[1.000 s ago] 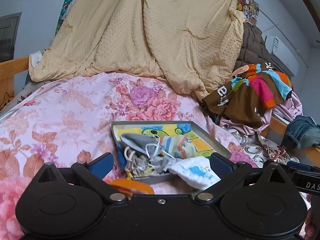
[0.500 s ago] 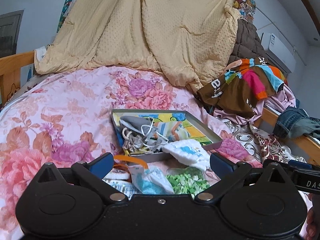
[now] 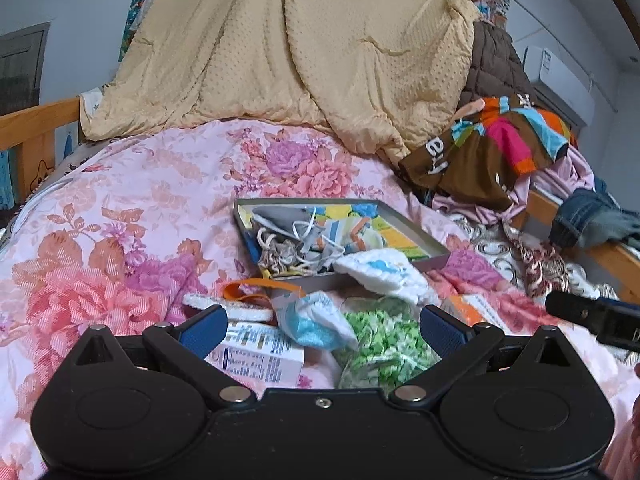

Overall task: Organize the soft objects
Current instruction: 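Withdraw both tools from the box lid back over the pile, then close the left tool on the black mask while the right tool grasps the white cloth, then carry the black mask in the left tool to the box lid while the right tool carries the white cloth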

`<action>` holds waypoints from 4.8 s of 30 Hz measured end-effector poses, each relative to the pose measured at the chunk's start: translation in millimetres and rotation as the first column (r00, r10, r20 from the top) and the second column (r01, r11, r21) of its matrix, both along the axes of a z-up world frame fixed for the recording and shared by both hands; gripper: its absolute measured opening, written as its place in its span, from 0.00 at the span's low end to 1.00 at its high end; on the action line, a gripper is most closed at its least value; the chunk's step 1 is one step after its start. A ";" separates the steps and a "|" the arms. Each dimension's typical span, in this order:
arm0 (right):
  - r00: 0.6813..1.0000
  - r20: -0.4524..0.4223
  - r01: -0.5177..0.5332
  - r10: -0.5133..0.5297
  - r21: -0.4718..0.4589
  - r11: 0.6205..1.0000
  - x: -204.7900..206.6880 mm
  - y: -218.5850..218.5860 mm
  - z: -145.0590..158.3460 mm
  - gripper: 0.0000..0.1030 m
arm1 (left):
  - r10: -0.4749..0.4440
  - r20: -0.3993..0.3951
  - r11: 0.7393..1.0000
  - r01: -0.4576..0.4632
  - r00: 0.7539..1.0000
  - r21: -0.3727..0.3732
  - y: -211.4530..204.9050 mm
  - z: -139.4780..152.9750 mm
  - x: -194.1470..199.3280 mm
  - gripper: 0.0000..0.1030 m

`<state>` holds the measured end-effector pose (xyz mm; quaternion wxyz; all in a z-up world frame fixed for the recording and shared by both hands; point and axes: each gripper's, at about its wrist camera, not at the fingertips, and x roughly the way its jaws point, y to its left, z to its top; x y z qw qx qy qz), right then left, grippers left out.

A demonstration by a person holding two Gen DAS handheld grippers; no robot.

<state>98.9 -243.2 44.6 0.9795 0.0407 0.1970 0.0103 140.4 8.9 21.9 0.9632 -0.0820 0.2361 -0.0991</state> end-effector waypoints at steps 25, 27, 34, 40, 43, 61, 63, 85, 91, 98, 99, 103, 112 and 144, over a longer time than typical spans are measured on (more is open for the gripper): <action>0.966 -0.256 0.004 -0.037 -0.131 0.991 2.3 22.6 -29.6 1.00 | -0.038 -0.180 0.985 0.067 0.983 0.157 -14.6 -21.2 -17.5 0.99; 0.957 -0.288 -0.006 -0.036 -0.141 0.990 5.3 25.4 -33.4 1.00 | -0.044 -0.201 0.981 0.080 0.979 0.176 -16.2 -25.5 -17.1 0.99; 0.921 -0.389 -0.042 -0.028 -0.170 0.985 18.0 31.9 -47.3 1.00 | -0.035 -0.263 0.972 0.094 0.964 0.217 -20.7 -38.0 -11.3 0.99; 0.903 -0.430 -0.078 -0.013 -0.193 0.978 22.7 38.3 -53.2 1.00 | -0.012 -0.290 0.979 0.071 0.957 0.193 -16.6 -39.5 -7.8 0.99; 0.893 -0.450 -0.095 0.004 -0.179 0.979 24.0 38.0 -54.2 1.00 | -0.006 -0.297 0.981 0.064 0.955 0.185 -15.6 -39.1 -7.9 0.99; 0.783 -0.617 -0.100 0.076 -0.005 0.995 87.0 12.2 -58.9 0.99 | -0.100 -0.325 0.980 0.150 0.940 0.134 -26.0 -50.3 -0.9 0.99; 0.793 -0.606 -0.115 0.070 -0.036 0.993 99.3 14.2 -60.3 0.99 | -0.133 -0.325 0.978 0.177 0.936 0.109 -32.8 -54.0 3.9 0.99; 0.768 -0.631 -0.130 0.111 0.016 0.991 135.1 15.1 -91.4 0.23 | -0.281 -0.361 0.950 0.312 0.889 0.030 -75.7 -96.7 53.4 0.37; 0.786 -0.600 -0.121 0.146 0.081 0.989 129.4 8.4 -86.7 0.06 | -0.270 -0.358 0.955 0.295 0.894 0.015 -71.9 -96.3 50.9 0.08; 0.809 -0.566 -0.104 0.159 0.128 0.986 121.5 -0.3 -78.8 0.12 | -0.245 -0.334 0.966 0.260 0.910 0.001 -66.0 -88.8 43.6 0.05; 0.806 -0.569 -0.103 0.160 0.131 0.986 121.2 -0.5 -79.8 0.18 | -0.241 -0.332 0.967 0.256 0.912 0.001 -66.0 -88.4 43.0 0.05; 0.796 -0.583 -0.116 0.162 0.116 0.987 122.7 2.5 -87.0 0.45 | -0.221 -0.331 0.972 0.236 0.917 0.007 -63.9 -85.7 38.7 0.05; 0.771 -0.594 -0.181 0.230 0.141 0.973 123.1 14.8 -92.7 0.09 | -0.168 -0.304 0.984 0.176 0.938 -0.002 -49.7 -76.6 31.8 0.04; 0.956 -0.129 -0.234 0.262 0.199 0.952 278.6 27.7 -14.4 0.09 | -0.095 0.027 0.990 0.098 0.995 -0.105 -22.4 8.1 218.3 0.04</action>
